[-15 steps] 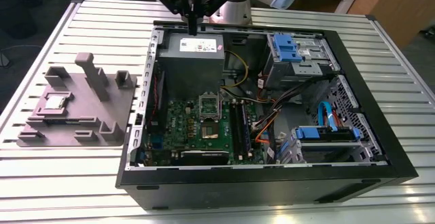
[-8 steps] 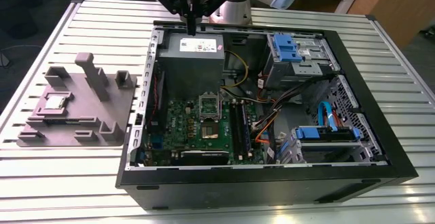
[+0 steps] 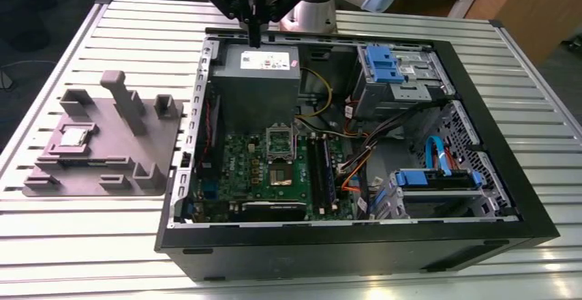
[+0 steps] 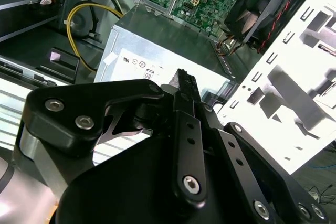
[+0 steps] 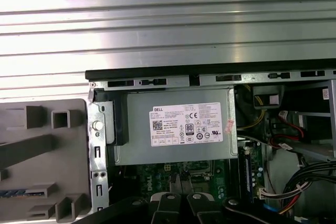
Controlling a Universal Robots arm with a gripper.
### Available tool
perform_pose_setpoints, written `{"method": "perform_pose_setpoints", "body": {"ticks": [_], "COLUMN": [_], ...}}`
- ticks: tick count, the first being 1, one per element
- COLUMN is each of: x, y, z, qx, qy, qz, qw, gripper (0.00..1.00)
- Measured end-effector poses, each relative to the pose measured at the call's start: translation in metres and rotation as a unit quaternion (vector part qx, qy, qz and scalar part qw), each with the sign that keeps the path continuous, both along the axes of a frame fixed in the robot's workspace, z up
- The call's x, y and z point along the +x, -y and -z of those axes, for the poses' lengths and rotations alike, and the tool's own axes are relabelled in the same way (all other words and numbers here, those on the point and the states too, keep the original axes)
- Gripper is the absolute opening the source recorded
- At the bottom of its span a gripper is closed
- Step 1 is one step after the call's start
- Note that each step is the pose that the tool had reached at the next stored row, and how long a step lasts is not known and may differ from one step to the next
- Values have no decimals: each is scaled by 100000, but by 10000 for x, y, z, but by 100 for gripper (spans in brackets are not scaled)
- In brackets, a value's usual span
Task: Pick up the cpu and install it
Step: 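Reach for the cpu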
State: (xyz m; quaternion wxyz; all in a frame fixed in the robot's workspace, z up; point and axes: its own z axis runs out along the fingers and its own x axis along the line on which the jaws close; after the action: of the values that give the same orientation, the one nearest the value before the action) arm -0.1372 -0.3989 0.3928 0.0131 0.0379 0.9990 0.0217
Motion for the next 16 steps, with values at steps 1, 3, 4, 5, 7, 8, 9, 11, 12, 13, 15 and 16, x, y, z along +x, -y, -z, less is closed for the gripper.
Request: {"method": "perform_pose_setpoints", "body": {"ticks": [1,3,4,5,7,8,9,11,12,13,15,16], "x": [-4,-9,-11,-14,-21,-24,-28,-38,-41,-44,-51,-54], "y": [0,0,0,0,0,0,0,0,0,0,0,0], "z": [0,0,0,0,1,1,1,1,1,1,1,1], "qx": [0,0,0,1,1,0,1,0,3,0,0,1], "qy": [-1,-2,-1,0,1,-1,0,0,0,-1,-1,-1], "qz": [0,-5,-5,-3,1,-1,-1,-1,0,-2,-2,-1], "qw": [100000,100000,100000,100000,100000,100000,100000,100000,100000,100000,100000,100000], "gripper": [10,10,10,10,10,10,10,10,10,10,10,10]}}
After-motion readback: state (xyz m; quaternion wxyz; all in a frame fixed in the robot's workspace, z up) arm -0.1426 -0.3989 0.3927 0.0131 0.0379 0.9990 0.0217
